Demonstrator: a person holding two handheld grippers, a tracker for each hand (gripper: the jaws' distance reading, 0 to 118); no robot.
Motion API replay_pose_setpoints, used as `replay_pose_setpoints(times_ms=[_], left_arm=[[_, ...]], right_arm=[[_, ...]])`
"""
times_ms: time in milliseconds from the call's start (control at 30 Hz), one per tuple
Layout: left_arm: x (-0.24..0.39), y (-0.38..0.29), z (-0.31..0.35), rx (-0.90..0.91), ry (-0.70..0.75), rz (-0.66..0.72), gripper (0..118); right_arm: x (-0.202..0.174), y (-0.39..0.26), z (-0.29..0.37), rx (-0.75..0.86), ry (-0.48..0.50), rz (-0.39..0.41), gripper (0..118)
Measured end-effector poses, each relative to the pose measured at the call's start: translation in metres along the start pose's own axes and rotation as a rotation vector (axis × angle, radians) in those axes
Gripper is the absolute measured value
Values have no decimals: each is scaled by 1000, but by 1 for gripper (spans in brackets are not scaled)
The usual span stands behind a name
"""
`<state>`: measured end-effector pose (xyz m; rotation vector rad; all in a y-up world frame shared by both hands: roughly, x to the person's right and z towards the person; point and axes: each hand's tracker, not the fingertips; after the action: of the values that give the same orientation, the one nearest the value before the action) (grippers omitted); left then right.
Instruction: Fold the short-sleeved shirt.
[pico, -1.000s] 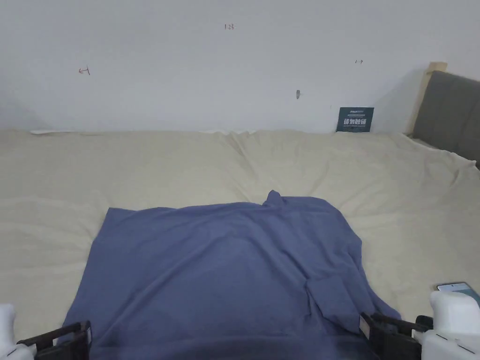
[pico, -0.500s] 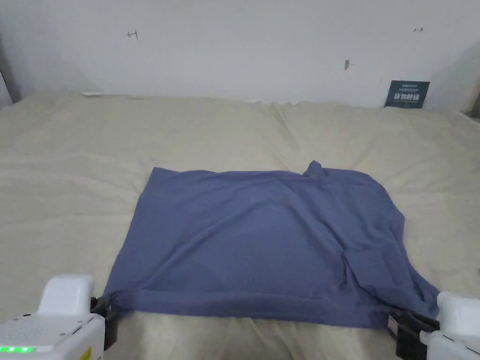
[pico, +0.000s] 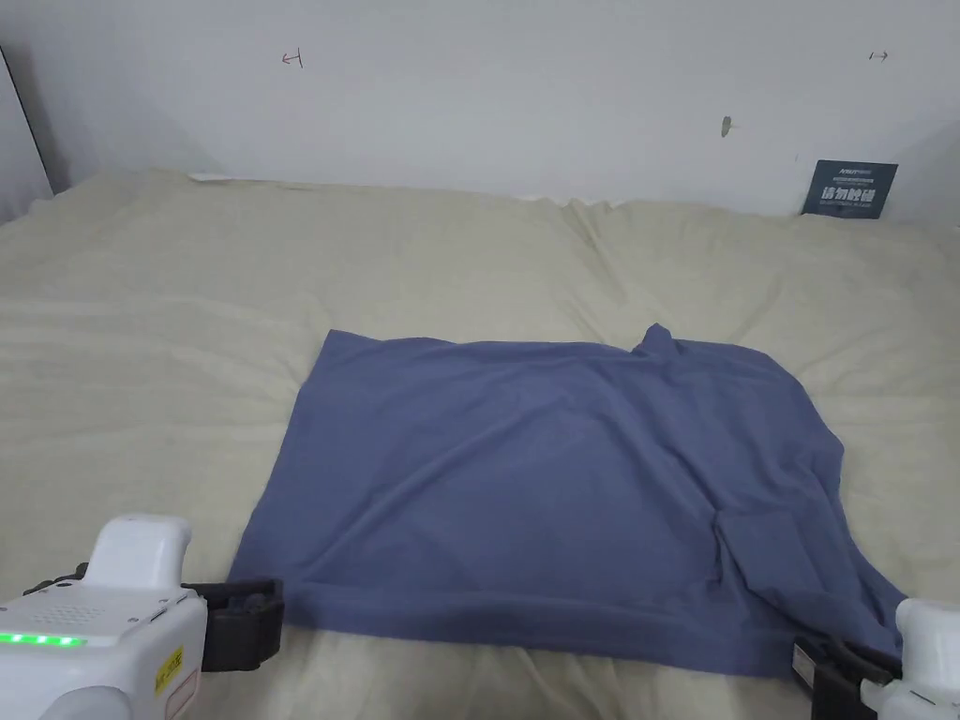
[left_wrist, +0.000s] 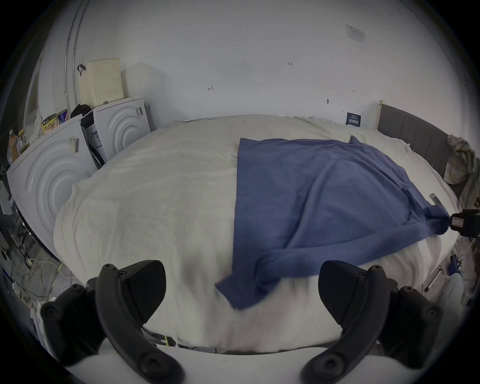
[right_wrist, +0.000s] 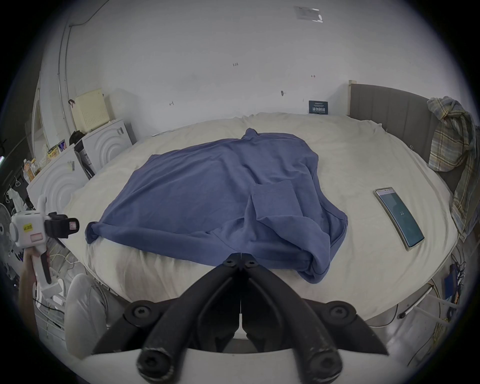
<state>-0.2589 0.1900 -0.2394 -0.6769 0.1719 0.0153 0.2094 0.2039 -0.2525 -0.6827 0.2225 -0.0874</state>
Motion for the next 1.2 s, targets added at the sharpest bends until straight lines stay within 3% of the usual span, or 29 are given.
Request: replay_pose_setpoints(times_ms=[67, 100, 133, 200, 233, 333, 400, 600, 633, 667, 700, 733, 933, 1100, 1167, 1200], left_arm=[[-3, 1, -15, -71, -14, 21, 115], [-5, -2, -19, -81, -40, 47, 107], [-6, -4, -21, -97, -50, 72, 92], [-3, -8, -24, -105, -58, 47, 37], [0, -9, -27, -118, -54, 17, 23], [3, -8, -19, -115, -45, 14, 3], [-1, -3, -13, -78, -63, 86, 3], [-5, 6, -7, -65, -51, 69, 2], [-5, 6, -7, -70, -53, 69, 2], [-2, 5, -6, -60, -46, 69, 2], [-2, 5, -6, -64, -43, 68, 2], [-2, 5, -6, -69, -39, 64, 2], [0, 1, -9, -86, -29, 68, 2], [0, 1, -10, -93, -22, 64, 2], [-1, 1, -11, -99, -23, 64, 2], [0, 1, -11, -100, -23, 62, 2]], right_arm=[[3, -1, -1, -7, 8, -5, 0], [3, -1, -1, -9, 5, -7, 0], [5, -2, -2, -12, -3, -10, 0], [10, -2, -3, -23, -17, -16, 0], [12, -2, -4, -29, -19, -18, 0], [18, 1, -2, -33, -44, -19, 0], [23, 3, 2, -25, -45, -26, 0], [41, 0, 9, 3, -62, -57, 1], [43, -1, 10, 10, -66, -50, 14], [45, -3, 10, 25, -93, -43, 46], [47, -3, 10, 36, -154, -21, 92], [50, -3, 7, 11, -178, 0, 101], [55, 5, -5, 8, -187, 42, 100], [46, 9, -21, -5, -101, 48, 100], [46, 7, -34, -51, -165, 83, 100], [46, 7, -38, -52, -162, 80, 91]])
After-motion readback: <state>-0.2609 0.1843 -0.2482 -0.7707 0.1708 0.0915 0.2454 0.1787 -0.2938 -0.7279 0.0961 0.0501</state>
